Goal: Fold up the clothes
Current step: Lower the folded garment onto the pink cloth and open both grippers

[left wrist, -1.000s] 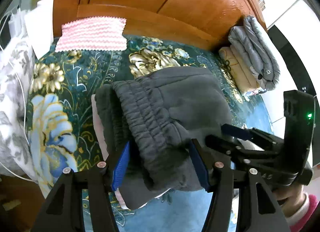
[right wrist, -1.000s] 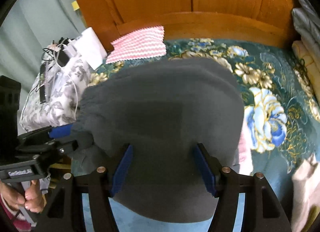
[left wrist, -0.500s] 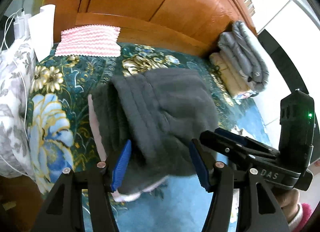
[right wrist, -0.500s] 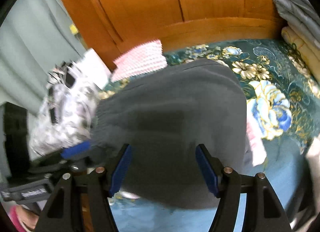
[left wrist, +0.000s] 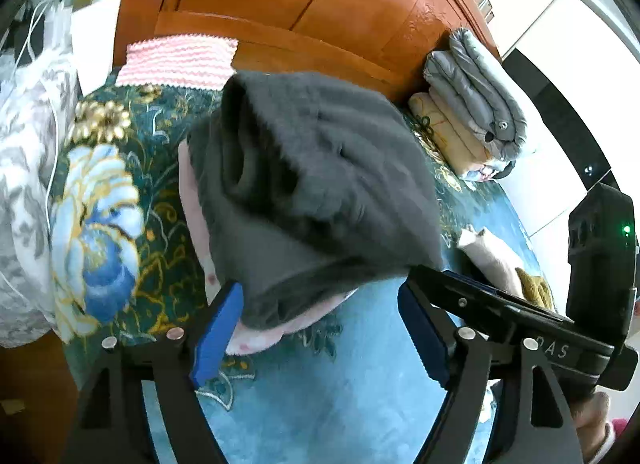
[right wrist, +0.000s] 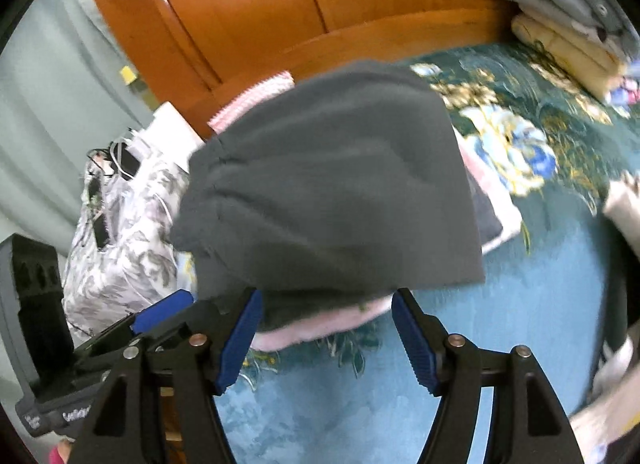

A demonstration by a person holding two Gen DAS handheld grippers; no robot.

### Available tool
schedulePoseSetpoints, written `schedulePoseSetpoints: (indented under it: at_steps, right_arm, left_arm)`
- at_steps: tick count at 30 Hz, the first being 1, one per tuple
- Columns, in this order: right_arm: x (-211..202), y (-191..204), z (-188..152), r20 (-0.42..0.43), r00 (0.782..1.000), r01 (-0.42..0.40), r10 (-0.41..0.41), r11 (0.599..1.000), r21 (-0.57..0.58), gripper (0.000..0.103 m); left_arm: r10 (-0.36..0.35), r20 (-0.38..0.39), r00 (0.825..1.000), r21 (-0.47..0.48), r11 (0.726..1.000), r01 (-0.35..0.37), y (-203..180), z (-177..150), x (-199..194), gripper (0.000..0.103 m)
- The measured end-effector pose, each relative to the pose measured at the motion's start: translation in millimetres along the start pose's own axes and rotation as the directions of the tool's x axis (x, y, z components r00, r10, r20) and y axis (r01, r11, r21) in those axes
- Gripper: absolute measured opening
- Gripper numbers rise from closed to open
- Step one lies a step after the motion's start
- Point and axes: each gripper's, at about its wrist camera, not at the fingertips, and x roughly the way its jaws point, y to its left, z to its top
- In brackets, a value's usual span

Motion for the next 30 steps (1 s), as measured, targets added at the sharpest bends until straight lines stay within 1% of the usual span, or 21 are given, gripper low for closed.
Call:
schedulePoseSetpoints:
  at_steps: [2,4,7,9,11,12,15,20,25,30]
  right_arm:
    - [4,-2,-8,-0.008,1.000,0.019,-0.019,1.000,0.005,0.078]
    - [9,-5,-13,-0.020,0.999,0.035,-0.035,0.999,0.011,0.079]
    - [16,-8,-20,-0.033,0.997,0.074,-0.074,0.997,0.015,0.081]
    - [20,-10,-23,-0.030,0.996,0.086,-0.086,0.996,0.025,0.093]
    - [21,-10,-24,-0.020,0.996,0.091,-0.090,0.995,0.031,0.102]
    - [21,-8,-25,-0.014,0.995,0.095,-0.095,0.995,0.028,0.103]
    - [23,-4,-28,0.006,0.994,0.110,-0.110,0.994,0.019,0.103]
    - [24,7,-25,0.049,0.992,0.115,-0.115,0.993,-0.003,0.103]
    - [19,21,-22,0.102,0.988,0.123,-0.118,0.991,-0.043,0.103]
    - [16,25,-22,0.114,0.986,0.125,-0.119,0.991,-0.042,0.103]
  left_arm:
    - [0.001,-0.005,1.000,-0.024,1.000,-0.001,8,-12,6,0.085]
    - [0.002,-0.012,1.000,-0.045,0.999,-0.002,15,-23,12,0.086]
    - [-0.017,-0.027,1.000,-0.064,0.998,0.015,19,-36,21,0.088]
    - [-0.028,-0.029,0.999,-0.062,0.998,0.026,20,-41,25,0.090]
    - [-0.044,-0.030,0.999,-0.055,0.998,0.042,21,-44,28,0.093]
    - [-0.058,-0.024,0.998,-0.056,0.997,0.057,22,-45,28,0.094]
    - [-0.094,0.000,0.996,-0.060,0.994,0.094,27,-47,26,0.095]
    - [-0.063,0.060,0.996,-0.056,0.996,0.066,32,-45,18,0.095]
    - [-0.066,0.113,0.991,-0.071,0.995,0.074,36,-44,10,0.095]
    - [-0.048,0.164,0.985,-0.072,0.996,0.060,35,-45,3,0.095]
